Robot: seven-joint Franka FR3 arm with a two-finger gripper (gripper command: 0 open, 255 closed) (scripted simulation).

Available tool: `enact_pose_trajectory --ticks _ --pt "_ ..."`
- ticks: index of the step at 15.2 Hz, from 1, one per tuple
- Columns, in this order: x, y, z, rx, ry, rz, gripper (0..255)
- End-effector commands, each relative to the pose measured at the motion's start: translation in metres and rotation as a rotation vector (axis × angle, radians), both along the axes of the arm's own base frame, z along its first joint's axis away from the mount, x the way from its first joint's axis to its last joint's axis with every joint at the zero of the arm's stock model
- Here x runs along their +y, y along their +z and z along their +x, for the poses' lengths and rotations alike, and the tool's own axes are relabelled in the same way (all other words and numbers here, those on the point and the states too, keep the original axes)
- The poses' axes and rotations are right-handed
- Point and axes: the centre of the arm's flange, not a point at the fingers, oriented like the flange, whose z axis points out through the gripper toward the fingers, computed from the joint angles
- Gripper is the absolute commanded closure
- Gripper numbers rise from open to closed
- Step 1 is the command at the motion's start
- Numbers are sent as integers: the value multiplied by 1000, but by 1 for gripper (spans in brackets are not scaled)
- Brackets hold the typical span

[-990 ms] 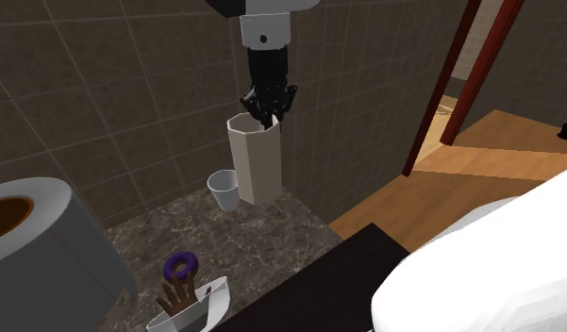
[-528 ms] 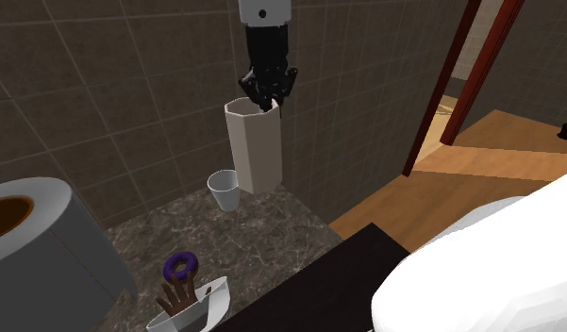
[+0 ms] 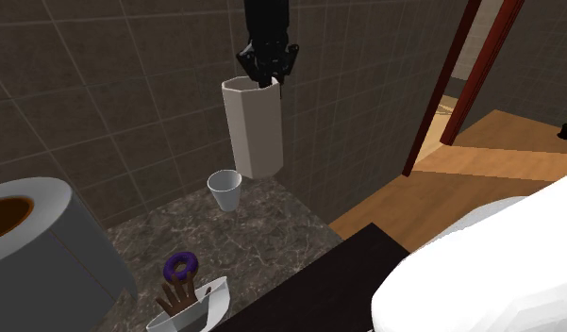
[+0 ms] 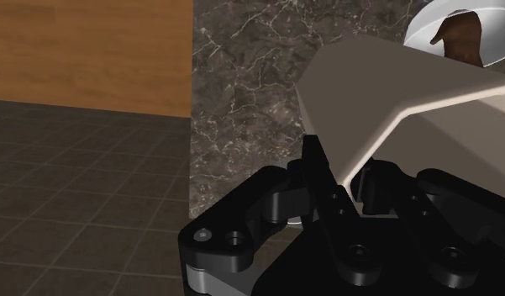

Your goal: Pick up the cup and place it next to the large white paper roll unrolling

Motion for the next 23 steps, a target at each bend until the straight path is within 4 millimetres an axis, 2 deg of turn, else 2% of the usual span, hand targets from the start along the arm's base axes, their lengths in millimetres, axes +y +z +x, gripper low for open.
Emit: enact_pose_trajectory --ticks 1,7,23 --pt "1 10 0 0 0 0 255" --pt "1 39 0 0 0 0 255" --pt "171 40 125 0 0 0 255"
